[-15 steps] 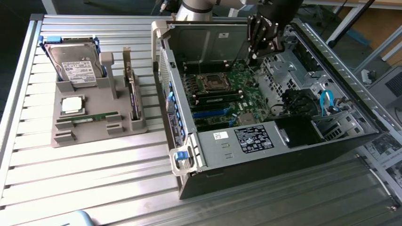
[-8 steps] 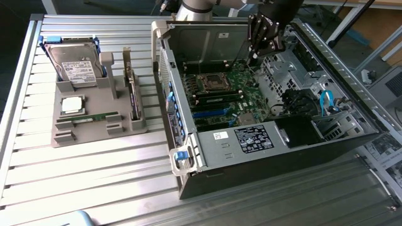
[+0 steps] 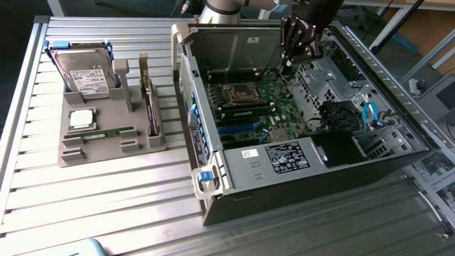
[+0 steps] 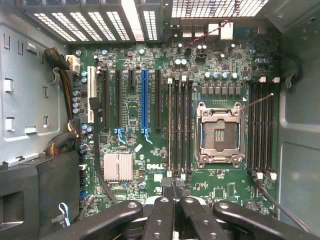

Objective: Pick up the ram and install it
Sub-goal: 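Press down the ram until it locks into place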

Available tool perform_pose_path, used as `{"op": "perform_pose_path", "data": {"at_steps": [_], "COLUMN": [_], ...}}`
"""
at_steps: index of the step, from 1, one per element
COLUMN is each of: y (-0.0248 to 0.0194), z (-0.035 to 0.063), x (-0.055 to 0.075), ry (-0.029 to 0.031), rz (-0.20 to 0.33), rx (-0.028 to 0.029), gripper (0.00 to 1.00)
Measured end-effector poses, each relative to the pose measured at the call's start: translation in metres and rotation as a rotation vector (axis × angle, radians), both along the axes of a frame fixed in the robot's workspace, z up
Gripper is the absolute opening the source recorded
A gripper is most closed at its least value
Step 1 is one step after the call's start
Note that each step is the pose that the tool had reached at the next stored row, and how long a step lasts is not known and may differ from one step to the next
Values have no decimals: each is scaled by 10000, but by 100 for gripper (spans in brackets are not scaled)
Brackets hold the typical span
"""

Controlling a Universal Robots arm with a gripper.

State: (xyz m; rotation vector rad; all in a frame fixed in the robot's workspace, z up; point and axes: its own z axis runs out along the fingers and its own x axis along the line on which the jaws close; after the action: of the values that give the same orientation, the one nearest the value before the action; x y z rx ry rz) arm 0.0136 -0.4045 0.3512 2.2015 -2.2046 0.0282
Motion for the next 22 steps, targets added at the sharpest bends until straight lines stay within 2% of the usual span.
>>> {"op": "perform_pose_path", "data": {"at_steps": [22], "y": [0], "z": [0], "x": [0], "ry": [0], "rz": [-635], "rx": [0], "gripper": [11]}}
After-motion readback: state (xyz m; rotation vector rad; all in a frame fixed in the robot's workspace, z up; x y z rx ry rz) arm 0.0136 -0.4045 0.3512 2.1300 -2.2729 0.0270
